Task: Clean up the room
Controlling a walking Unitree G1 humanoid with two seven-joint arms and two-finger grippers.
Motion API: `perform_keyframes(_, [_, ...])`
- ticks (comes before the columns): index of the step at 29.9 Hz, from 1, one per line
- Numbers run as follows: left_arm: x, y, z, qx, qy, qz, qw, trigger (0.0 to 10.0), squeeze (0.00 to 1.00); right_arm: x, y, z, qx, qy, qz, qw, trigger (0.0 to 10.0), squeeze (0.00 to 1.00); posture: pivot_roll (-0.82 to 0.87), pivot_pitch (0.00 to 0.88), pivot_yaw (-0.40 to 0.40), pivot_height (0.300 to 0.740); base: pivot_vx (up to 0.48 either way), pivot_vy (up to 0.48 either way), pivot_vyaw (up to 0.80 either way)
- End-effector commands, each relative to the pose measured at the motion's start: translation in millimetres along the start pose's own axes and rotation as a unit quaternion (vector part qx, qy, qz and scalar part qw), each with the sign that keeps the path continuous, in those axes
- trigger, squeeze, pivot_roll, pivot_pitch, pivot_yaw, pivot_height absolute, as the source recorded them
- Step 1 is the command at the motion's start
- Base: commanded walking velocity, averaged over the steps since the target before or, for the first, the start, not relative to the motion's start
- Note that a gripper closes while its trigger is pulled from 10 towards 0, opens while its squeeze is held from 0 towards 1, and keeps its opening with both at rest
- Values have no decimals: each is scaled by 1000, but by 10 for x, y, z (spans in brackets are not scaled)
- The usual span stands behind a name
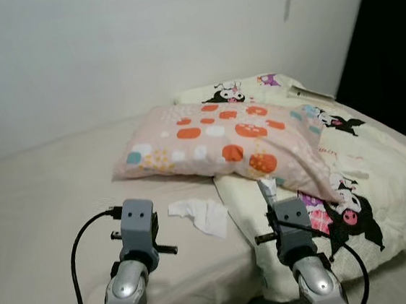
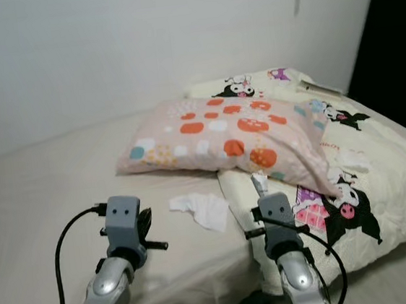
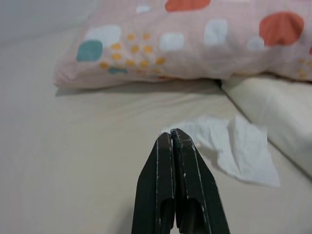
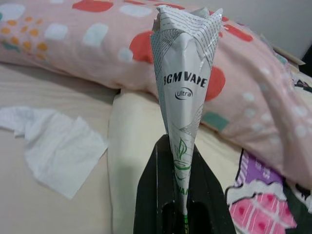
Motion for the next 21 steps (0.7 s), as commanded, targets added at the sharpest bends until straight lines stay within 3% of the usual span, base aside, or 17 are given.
perform_keyframes(1, [-15,-7,-1,-1,1,-5,1000,10000,0,-4,27,9,3,5,-9,1000,10000,0,0,48,-6,667,0,0,0])
perform_keyframes(13, [-26,15,13,4,0,-5,1000,10000,0,8,52,9,14,10,-10,1000,10000,0,4,52,-21,727,0,0,0])
perform_keyframes(21, [-22,31,13,7,-1,-5,1000,10000,0,5,55,10,17,13,-10,1000,10000,0,3,52,-21,740,0,0,0])
Point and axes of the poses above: a point about 5 cm out from each wrist's last joint towards the gripper, its own z axis pointing back from the gripper into the wrist, its own x axis along the axis of the wrist's last joint, y = z × x, the point moved 1 cm from there along -z, pointing out of the wrist towards the gripper, and after that the axes turned 3 degrees about -z, right-handed, at the moved point
